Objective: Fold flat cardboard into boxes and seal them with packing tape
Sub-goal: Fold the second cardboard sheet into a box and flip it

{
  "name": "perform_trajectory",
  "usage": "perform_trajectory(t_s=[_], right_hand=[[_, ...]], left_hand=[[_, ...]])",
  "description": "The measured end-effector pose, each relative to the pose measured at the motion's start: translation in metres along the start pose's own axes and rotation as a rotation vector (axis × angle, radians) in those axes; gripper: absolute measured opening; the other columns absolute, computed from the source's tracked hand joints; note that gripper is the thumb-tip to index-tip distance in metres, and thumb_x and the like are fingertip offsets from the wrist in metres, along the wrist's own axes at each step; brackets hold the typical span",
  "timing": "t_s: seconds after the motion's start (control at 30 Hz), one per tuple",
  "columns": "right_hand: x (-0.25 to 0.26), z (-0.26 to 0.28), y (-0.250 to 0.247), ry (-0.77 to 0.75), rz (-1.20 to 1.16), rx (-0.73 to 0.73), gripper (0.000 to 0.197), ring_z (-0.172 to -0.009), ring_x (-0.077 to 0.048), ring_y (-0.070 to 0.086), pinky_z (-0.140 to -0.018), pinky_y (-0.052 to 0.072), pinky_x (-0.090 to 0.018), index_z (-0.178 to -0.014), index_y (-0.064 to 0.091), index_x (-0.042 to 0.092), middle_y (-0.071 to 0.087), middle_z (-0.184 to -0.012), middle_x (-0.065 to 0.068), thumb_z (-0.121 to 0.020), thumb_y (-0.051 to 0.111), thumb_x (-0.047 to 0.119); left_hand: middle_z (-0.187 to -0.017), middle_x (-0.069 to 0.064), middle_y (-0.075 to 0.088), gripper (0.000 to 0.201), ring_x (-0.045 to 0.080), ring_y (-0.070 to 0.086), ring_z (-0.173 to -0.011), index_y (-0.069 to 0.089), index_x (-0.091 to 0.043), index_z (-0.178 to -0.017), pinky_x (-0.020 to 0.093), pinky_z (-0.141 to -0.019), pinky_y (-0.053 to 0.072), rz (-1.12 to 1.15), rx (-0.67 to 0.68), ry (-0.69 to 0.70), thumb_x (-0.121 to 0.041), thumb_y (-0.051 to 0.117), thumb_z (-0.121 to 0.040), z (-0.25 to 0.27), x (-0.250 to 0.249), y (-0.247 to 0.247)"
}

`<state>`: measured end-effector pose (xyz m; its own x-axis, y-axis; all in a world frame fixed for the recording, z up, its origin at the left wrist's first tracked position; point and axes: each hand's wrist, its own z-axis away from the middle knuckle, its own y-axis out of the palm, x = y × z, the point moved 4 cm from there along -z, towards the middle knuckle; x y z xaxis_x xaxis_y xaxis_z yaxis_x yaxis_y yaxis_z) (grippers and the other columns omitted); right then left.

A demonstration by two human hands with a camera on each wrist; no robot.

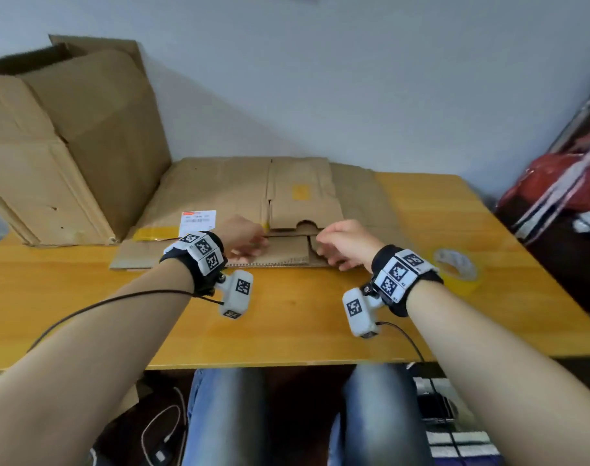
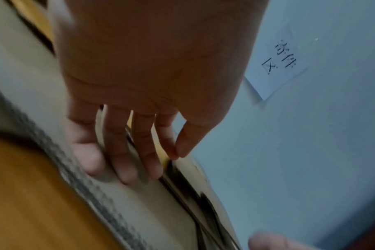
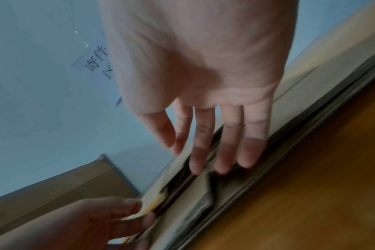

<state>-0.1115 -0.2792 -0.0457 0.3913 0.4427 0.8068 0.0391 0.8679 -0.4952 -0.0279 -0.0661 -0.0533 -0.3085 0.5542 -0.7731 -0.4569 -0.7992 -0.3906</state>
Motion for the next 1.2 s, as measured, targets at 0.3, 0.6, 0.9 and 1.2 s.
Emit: perform_trajectory(t_s=[0.3, 0.6, 0.9, 1.2], right_hand=[[-0.089, 0.011, -0.056, 0.296, 0.061, 0.001, 0.026, -0.058, -0.019, 0.063, -0.054, 0.041, -0.024, -0.115, 0.065, 0.013, 0.078, -0.096, -0.006, -0.095, 0.062, 0.029], [-0.077, 0.013, -0.069, 0.249, 0.097, -0.019, 0.018, -0.052, -0.018, 0.060, -0.045, 0.037, -0.021, -0.100, 0.068, 0.012, 0.075, -0.077, -0.003, -0.096, 0.060, 0.028], [-0.029, -0.021, -0.025, -0.101, -0.325, -0.248, 0.040, -0.113, -0.020, 0.060, -0.099, 0.052, -0.042, -0.132, 0.056, 0.019, 0.061, -0.128, -0.004, -0.093, 0.064, 0.017], [-0.036, -0.030, 0.019, -0.078, -0.433, -0.249, 0.053, -0.129, -0.016, 0.052, -0.106, 0.036, -0.030, -0.142, 0.052, 0.022, 0.064, -0.127, 0.005, -0.092, 0.059, 0.007]], left_hand=[[-0.086, 0.009, 0.067, 0.014, 0.017, 0.053, -0.058, 0.067, -0.006, -0.089, 0.022, -0.044, 0.043, 0.057, 0.019, 0.045, -0.015, 0.059, -0.097, -0.004, -0.028, 0.072], [-0.085, 0.002, 0.069, 0.017, 0.014, 0.061, -0.064, 0.065, -0.007, -0.096, 0.024, -0.047, 0.054, 0.222, -0.036, -0.007, -0.020, 0.055, -0.101, -0.003, -0.013, 0.057], [-0.102, 0.008, 0.068, 0.014, 0.021, 0.070, -0.083, 0.058, -0.006, -0.109, 0.036, -0.065, 0.058, 0.484, -0.135, -0.042, -0.017, 0.051, -0.104, 0.001, 0.029, 0.011], [-0.113, 0.008, 0.072, 0.018, 0.023, 0.073, -0.091, 0.057, -0.005, -0.116, 0.033, -0.066, 0.062, 0.743, -0.123, 0.013, -0.015, 0.047, -0.106, -0.006, 0.052, 0.014]])
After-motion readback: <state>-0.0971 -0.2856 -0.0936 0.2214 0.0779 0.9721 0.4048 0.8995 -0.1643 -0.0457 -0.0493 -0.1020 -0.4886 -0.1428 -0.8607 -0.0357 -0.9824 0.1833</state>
